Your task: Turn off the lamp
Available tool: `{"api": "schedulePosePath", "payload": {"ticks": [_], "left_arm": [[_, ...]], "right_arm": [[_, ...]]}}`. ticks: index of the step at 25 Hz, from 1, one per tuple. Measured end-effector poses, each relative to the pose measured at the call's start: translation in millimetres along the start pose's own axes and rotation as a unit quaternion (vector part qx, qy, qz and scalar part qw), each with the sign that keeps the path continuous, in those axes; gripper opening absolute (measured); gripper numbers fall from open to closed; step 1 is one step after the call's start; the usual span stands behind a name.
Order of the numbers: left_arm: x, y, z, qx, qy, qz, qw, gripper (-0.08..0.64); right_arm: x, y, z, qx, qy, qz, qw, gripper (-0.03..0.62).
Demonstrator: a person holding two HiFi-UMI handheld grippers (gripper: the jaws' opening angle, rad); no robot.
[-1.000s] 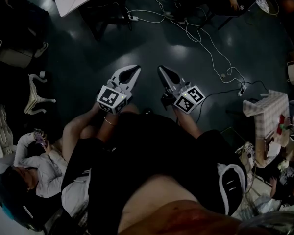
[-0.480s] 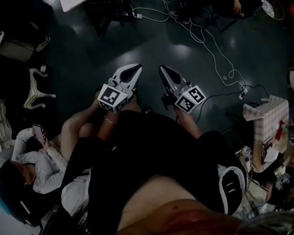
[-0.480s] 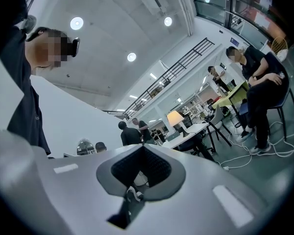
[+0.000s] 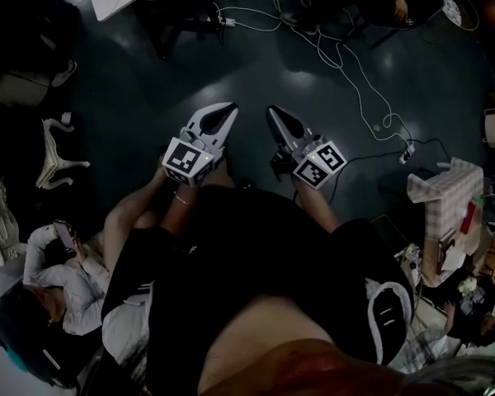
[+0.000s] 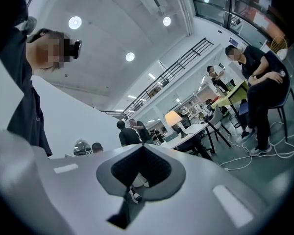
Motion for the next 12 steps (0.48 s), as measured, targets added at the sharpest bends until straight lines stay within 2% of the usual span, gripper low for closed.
{"api": "schedulePosePath", "payload": {"ticks": [12], "left_arm": [[-50.0,37.9,11.0,0.002,0.004,-0.023,0.9997,0.011]], "right_arm": [[32.7,42.0,12.7,0.010,-0.005,-0.006,1.000,0.002]]}}
Point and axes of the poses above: the fingertips, and each gripper's own axes: y forward along the fingers, x to its right, z out of its top, the point moved 10 cm from there along -y, backward along the fingers, and after that the axes turned 4 degrees about -z, right-handed, at the moved point
